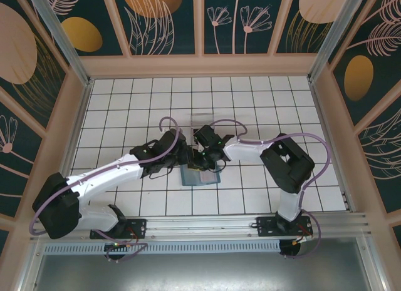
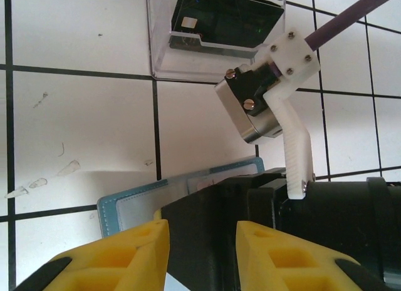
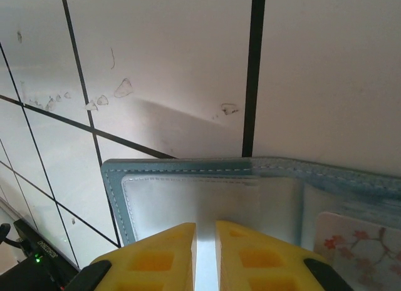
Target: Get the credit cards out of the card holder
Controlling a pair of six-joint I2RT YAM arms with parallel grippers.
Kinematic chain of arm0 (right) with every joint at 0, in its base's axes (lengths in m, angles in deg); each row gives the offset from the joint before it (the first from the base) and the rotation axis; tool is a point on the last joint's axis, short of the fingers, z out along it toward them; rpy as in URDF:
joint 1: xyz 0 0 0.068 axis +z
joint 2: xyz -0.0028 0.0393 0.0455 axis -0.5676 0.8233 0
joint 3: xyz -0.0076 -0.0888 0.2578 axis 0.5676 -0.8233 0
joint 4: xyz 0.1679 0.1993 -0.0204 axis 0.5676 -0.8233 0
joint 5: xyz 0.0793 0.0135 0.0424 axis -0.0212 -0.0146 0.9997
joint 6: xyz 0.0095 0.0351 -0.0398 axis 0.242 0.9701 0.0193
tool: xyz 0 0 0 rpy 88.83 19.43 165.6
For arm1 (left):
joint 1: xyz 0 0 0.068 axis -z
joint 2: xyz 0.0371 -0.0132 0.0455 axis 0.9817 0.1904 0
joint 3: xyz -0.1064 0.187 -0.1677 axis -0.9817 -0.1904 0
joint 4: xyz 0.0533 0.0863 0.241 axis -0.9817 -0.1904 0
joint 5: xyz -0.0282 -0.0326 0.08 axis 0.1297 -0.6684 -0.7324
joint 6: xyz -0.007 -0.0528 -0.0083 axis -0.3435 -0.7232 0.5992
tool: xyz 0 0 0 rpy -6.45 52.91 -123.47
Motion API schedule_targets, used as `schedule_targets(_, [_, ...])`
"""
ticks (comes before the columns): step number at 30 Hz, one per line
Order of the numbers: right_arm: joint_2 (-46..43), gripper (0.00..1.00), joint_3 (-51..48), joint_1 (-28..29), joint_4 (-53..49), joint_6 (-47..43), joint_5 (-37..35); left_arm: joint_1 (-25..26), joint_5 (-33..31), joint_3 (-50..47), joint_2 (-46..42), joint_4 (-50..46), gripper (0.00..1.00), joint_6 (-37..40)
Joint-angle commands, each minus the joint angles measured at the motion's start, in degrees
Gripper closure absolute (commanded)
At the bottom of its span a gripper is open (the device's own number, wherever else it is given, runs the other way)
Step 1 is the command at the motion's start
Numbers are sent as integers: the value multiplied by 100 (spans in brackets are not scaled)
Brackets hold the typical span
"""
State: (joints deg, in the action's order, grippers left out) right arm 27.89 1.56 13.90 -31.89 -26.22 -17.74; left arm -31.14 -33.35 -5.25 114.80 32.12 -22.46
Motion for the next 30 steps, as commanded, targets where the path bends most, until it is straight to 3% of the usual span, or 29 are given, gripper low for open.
schedule_targets(1, [-324, 83, 123, -10, -329, -80, -191, -27, 100, -118, -100, 165, 65, -107])
schedule_targets(18, [-1478, 83, -874, -352, -1067, -177, -1127, -7, 1208, 55, 1094, 700, 68, -181])
schedule_targets(30, [-1484, 78, -1199, -653, -1205, -558, -1458, 254, 1361, 504, 2026, 436, 68, -415])
